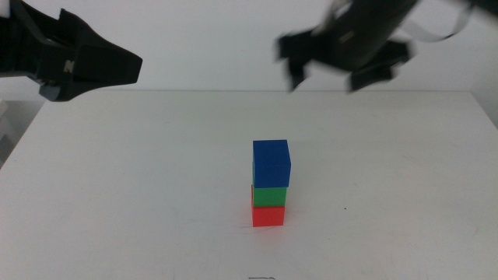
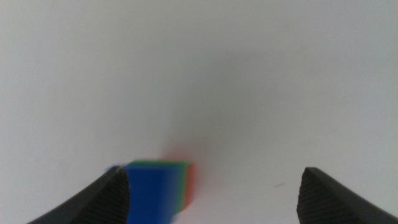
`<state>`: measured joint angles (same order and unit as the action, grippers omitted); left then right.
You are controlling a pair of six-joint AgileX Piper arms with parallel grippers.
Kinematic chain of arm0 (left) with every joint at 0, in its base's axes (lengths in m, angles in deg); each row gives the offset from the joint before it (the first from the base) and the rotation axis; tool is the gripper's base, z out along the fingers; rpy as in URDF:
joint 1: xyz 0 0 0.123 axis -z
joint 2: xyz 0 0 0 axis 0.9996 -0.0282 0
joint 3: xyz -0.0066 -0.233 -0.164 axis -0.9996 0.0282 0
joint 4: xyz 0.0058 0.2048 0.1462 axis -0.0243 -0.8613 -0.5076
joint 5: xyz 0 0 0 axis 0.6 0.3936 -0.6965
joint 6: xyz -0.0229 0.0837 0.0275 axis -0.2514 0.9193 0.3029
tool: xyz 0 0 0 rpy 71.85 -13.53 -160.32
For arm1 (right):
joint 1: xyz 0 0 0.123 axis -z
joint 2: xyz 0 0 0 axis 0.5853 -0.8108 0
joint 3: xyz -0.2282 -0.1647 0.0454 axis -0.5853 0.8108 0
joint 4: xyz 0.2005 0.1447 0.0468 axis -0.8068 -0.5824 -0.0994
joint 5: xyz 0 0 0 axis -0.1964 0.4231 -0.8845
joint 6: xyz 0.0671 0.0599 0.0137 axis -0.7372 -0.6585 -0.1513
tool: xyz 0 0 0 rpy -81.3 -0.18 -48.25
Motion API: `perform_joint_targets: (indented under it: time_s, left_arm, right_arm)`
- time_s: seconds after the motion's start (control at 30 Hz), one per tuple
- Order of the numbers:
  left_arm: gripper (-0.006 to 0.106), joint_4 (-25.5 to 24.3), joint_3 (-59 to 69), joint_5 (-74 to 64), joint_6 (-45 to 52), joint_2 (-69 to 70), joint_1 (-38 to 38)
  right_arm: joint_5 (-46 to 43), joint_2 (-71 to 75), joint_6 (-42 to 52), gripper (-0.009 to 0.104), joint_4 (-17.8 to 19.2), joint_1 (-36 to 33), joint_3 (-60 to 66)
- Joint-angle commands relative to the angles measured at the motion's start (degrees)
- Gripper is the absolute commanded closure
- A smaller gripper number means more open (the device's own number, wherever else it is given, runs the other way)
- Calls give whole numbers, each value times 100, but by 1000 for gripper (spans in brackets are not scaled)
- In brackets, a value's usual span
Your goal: Stack red cubes first, then green, then blue cubes in a specific spot.
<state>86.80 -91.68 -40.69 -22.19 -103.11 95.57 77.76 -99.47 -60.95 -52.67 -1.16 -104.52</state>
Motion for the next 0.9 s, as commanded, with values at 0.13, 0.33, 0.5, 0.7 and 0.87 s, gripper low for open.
perform_joint_targets:
  time_s: [0.13,0.33,0.5,0.7,0.87]
  left_arm:
    - [9,234,-132,289,-61,89,3]
    - [9,234,-132,289,-61,89,3]
    - [9,234,-132,289,-61,89,3]
    - [9,234,-132,289,-61,89,3]
    - [9,234,-132,289,-61,89,3]
  right_arm:
    - [180,1249,1185,20,-122,1342,254]
    - [-1217,2573,2011,20,-440,2828,1538]
    - [-2387,3237,2577,20,-641,3630,2358]
    - [-2605,3352,2784,20,-677,3714,2516]
    - [-2528,3352,2777,20,-662,3714,2516]
